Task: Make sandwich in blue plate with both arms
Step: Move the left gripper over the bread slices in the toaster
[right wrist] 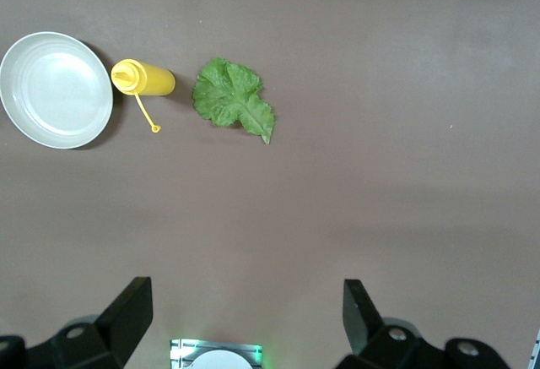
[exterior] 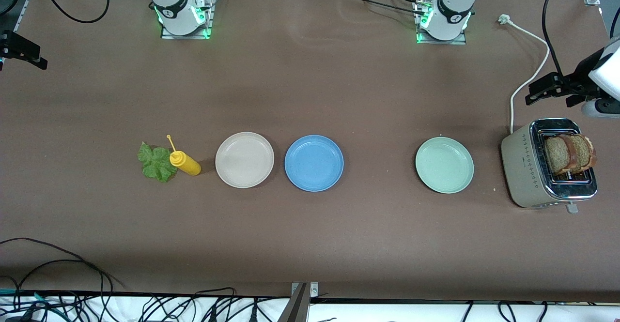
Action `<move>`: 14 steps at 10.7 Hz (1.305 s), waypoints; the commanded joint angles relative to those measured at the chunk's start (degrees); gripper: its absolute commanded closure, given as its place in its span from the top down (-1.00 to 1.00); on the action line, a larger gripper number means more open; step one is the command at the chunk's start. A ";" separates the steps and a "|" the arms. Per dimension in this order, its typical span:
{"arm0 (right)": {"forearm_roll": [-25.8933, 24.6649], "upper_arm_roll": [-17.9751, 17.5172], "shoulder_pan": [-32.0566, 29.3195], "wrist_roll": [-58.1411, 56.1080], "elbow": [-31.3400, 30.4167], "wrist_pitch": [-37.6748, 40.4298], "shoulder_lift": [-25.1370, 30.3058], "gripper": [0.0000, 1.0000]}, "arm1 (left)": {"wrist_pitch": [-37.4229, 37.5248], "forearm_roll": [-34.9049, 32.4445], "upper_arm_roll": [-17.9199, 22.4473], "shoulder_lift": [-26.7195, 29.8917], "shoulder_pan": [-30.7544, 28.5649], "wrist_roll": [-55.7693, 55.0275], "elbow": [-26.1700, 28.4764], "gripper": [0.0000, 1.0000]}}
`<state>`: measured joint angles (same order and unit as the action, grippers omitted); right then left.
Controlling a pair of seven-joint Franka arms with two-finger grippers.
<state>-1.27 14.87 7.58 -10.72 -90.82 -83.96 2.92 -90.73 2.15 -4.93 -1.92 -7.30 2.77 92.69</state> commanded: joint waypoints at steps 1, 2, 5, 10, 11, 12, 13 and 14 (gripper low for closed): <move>0.31 -0.37 0.07 -1.15 0.74 1.34 -0.02 1.00 | 1.34 -0.75 0.00 -3.08 -2.96 0.92 -5.04 1.00; 0.31 -0.20 -0.02 -1.32 0.65 1.34 -0.11 1.00 | 1.34 -0.57 0.00 -4.75 -3.41 0.92 -6.02 1.00; 0.66 -0.02 -0.11 -2.03 0.65 2.75 -0.11 1.00 | 1.34 -0.65 0.00 -9.15 -4.91 0.92 -11.20 1.00; 0.75 0.07 -0.11 -2.99 0.74 2.84 -0.02 1.00 | 1.17 -0.83 0.09 -13.01 -8.33 6.77 -14.55 1.00; 0.75 0.07 -0.11 -2.99 0.74 2.84 -0.11 1.00 | 0.91 -0.66 0.01 -13.55 -9.47 9.16 -14.73 1.00; 0.75 0.07 -0.11 -3.08 0.74 2.84 -0.11 1.00 | 0.82 -0.57 0.00 -13.99 -10.01 9.62 -14.90 1.00; 0.75 0.07 -0.11 -3.08 0.74 3.01 -0.11 1.00 | 0.73 -0.57 0.00 -14.25 -10.79 9.62 -14.91 1.00; 0.75 0.07 -0.11 -3.26 0.74 2.93 -0.11 1.00 | 0.73 -0.57 0.00 -14.60 -11.15 9.71 -14.91 1.00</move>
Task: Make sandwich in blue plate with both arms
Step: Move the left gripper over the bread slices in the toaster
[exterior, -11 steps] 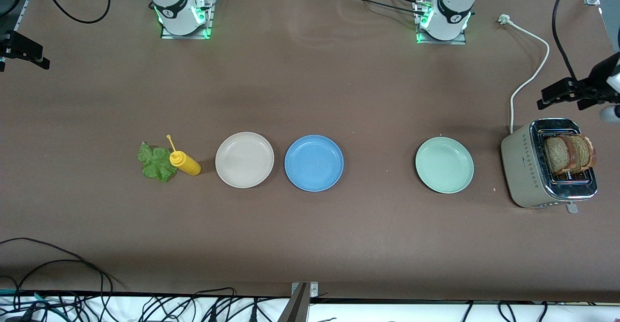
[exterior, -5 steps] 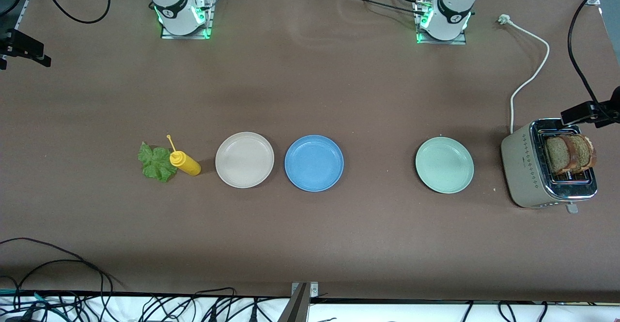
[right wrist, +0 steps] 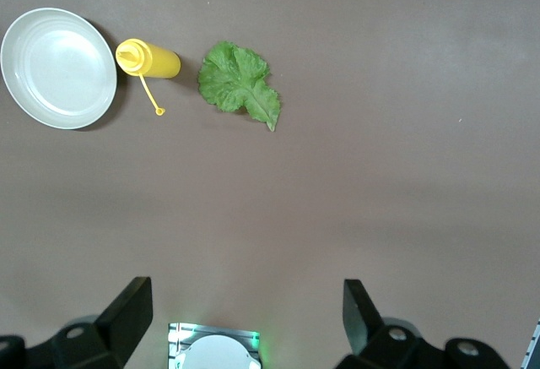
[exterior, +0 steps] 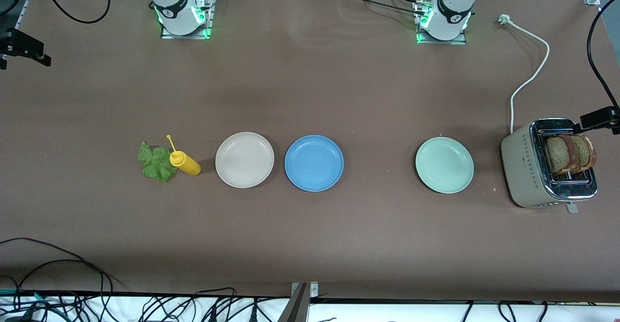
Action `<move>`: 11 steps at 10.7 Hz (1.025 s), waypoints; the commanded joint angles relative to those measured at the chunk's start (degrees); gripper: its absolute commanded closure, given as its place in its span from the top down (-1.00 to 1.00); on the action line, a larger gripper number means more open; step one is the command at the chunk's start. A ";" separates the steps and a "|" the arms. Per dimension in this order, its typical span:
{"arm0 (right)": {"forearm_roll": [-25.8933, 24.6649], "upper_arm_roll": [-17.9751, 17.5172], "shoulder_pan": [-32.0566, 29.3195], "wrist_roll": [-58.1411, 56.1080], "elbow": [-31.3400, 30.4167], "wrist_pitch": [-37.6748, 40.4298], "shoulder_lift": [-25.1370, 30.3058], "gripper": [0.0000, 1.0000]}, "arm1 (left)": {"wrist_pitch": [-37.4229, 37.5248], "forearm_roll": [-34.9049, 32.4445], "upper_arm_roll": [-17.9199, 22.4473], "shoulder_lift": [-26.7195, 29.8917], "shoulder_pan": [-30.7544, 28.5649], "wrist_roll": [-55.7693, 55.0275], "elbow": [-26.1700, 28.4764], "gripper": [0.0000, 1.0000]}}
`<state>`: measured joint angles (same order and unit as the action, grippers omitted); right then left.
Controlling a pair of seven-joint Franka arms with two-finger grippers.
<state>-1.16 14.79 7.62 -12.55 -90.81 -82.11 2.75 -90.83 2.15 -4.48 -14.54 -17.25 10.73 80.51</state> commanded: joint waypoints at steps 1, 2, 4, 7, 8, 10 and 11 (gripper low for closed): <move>0.63 0.15 -0.15 -2.46 0.72 1.17 0.06 1.00 | 0.83 -0.74 -0.35 -2.25 -1.56 1.75 -3.16 1.00; 0.63 0.15 -0.15 -3.00 0.72 1.08 -0.03 1.00 | 0.65 -0.92 -0.35 -3.29 -2.69 3.23 -3.43 1.00; 1.85 0.33 -0.23 -4.66 0.72 1.08 -0.29 1.00 | -3.98 -0.48 -0.44 -5.75 -7.16 11.89 -3.43 1.00; 2.56 0.76 -0.24 -5.38 0.72 1.08 -0.38 1.00 | -8.74 -0.48 -0.44 -9.01 -10.88 16.43 -3.34 1.00; 2.65 0.77 -0.32 -5.46 0.72 1.08 -0.38 1.00 | -10.49 -1.09 -0.53 -9.19 -10.53 15.64 -3.25 1.00; 2.65 1.03 -0.32 -7.04 0.72 1.08 -0.90 1.00 | -12.79 -1.18 -0.70 -9.46 -9.83 14.85 -2.20 1.00; 3.09 1.20 -0.32 -7.39 0.64 1.08 -0.99 1.00 | -12.71 -1.10 -0.79 -9.81 -9.22 11.89 -1.85 1.00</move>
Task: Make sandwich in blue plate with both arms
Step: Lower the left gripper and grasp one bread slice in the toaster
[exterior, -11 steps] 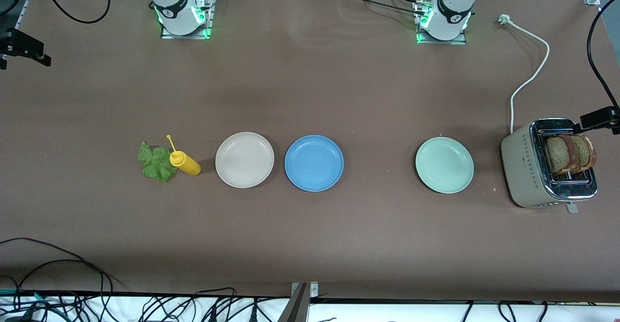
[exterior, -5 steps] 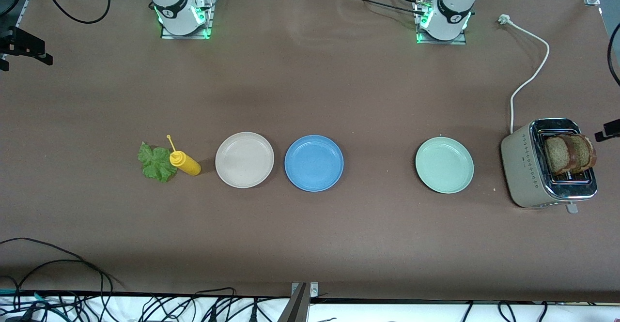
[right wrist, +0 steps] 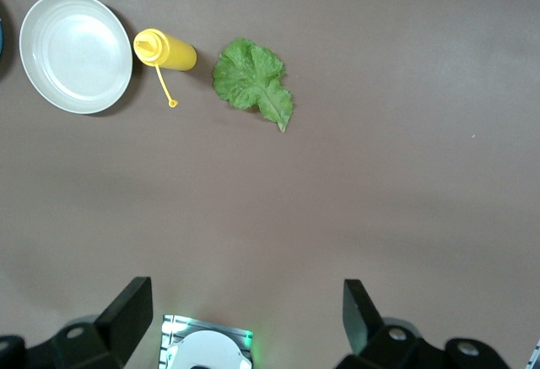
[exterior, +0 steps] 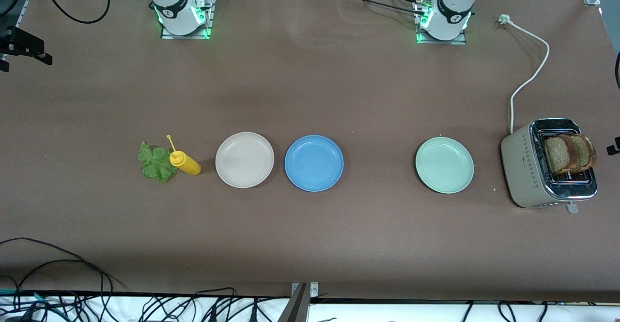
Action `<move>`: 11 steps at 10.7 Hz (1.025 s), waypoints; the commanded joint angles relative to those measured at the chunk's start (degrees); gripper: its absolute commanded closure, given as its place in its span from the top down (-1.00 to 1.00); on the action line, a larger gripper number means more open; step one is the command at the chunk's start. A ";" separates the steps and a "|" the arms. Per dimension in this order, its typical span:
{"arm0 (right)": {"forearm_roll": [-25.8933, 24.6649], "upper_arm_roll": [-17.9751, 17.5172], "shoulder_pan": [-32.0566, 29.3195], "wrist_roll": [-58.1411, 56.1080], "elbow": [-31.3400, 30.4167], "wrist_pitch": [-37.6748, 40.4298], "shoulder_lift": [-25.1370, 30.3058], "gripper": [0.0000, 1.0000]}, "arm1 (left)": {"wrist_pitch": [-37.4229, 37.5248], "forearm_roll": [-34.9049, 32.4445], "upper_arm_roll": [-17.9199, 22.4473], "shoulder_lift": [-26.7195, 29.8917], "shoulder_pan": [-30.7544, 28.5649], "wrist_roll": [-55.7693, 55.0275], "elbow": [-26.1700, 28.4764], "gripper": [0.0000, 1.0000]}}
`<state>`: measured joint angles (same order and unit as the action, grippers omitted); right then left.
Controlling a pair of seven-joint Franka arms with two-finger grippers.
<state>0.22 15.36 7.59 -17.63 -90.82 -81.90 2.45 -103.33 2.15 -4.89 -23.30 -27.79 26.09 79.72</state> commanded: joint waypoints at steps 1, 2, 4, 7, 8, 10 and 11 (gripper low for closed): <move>1.89 1.33 -0.29 -2.50 0.73 0.87 -0.87 1.00 | -0.03 -1.10 -0.47 -0.44 2.03 -6.12 0.77 1.00; 2.41 1.43 -0.29 -3.11 0.73 0.87 -0.96 1.00 | -0.03 -0.66 -0.56 -0.26 2.04 -6.49 1.48 1.00; 2.86 1.43 -0.29 -3.47 0.73 0.87 -0.96 1.00 | -0.72 -0.40 -1.43 0.36 2.12 -7.54 5.07 1.00; 2.95 1.34 -0.21 -3.47 0.73 0.78 -1.05 1.00 | -3.96 -0.48 -3.37 1.24 2.12 -12.91 9.47 1.00; 2.95 1.34 -0.21 -3.47 0.73 0.78 -1.05 1.00 | -6.68 -0.48 -3.46 1.41 2.04 -13.08 12.36 1.00; 2.95 1.34 -0.29 -3.55 0.73 0.60 -1.05 1.00 | -8.02 -0.74 -3.46 2.90 1.95 -13.26 16.15 0.64; 2.95 1.34 -0.29 -3.55 0.73 0.69 -1.05 1.00 | -8.02 -0.75 -3.46 3.61 1.86 -14.31 17.65 0.27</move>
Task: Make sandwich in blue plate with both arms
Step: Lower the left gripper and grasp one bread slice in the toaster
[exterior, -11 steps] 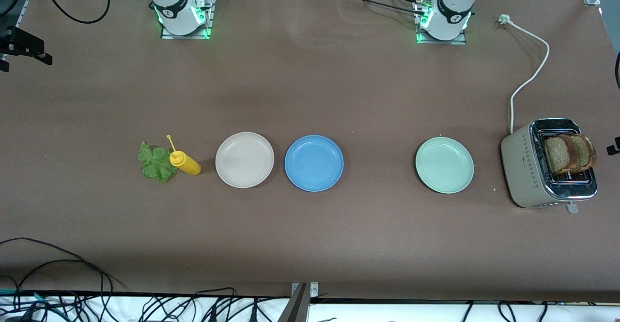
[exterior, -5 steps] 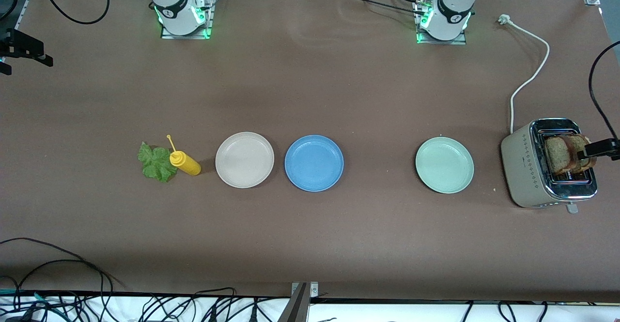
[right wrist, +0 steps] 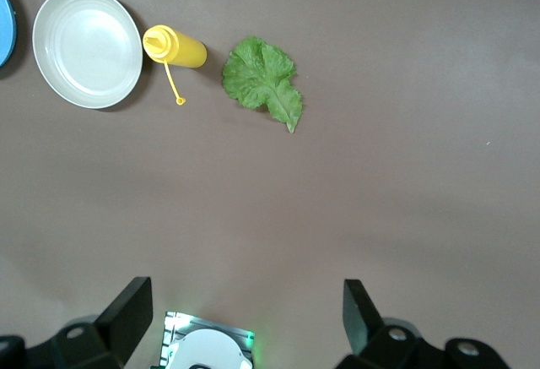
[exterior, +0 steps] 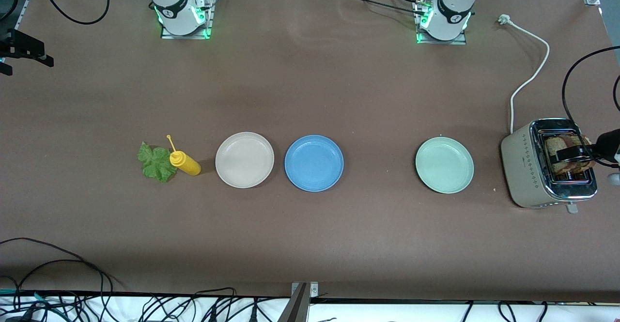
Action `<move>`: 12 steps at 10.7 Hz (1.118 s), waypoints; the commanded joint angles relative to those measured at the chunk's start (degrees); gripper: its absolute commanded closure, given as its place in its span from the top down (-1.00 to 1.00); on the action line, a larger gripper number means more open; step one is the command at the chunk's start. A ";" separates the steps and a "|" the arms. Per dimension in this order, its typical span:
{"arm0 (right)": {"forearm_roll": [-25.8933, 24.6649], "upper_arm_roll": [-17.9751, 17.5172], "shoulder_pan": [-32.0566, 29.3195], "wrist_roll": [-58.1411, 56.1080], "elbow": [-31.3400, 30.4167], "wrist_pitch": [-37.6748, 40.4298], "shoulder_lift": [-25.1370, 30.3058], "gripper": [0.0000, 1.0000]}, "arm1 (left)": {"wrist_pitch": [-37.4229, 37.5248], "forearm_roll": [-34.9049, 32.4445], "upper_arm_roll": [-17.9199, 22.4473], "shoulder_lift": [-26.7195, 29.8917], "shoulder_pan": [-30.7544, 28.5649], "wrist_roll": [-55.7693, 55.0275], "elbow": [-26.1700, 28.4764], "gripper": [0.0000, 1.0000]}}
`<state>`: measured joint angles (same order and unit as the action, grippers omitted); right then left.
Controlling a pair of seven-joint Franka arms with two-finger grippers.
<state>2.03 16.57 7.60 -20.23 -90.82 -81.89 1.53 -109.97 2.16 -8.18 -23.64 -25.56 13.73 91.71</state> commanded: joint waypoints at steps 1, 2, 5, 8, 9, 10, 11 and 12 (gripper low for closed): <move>1.13 0.13 -0.30 -0.95 0.73 0.76 -0.13 1.00 | -1.39 -1.27 -0.17 4.30 -0.28 -2.57 6.37 -0.38; 1.13 0.13 -0.30 -0.95 0.73 0.76 -0.13 1.00 | -0.87 -1.89 -0.17 4.30 -0.19 -2.14 6.37 -0.78; 1.13 0.13 -0.21 -0.95 0.73 0.85 -0.48 1.00 | -0.25 -2.07 -0.17 4.39 -0.10 -1.52 5.85 -1.00; 1.05 0.04 -0.13 -0.87 0.73 0.76 -0.57 1.00 | 1.50 -2.68 -0.60 4.83 0.08 -1.78 4.45 -1.00; 1.05 -0.05 -0.13 -0.69 0.73 0.42 -0.57 1.00 | 3.34 -2.77 -1.48 5.18 0.08 -1.78 3.22 -1.00; 0.87 -0.05 -0.04 -0.95 0.91 0.24 -0.57 1.00 | 5.36 -2.77 -2.96 5.97 0.08 -2.30 1.91 -1.00; 0.78 -0.05 -0.13 -1.04 0.91 0.24 -0.57 1.00 | 6.42 -2.77 -3.94 7.28 0.16 -2.31 1.20 -1.00; 0.43 -0.05 -0.21 -0.95 0.91 0.24 -0.57 1.00 | 8.78 -3.03 -5.51 7.99 0.16 -1.96 0.06 -1.00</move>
<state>2.05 16.51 7.64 -20.43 -90.81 -81.99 1.13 -106.04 0.70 -10.85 -18.76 -25.51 12.38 93.75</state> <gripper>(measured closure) 0.000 0.877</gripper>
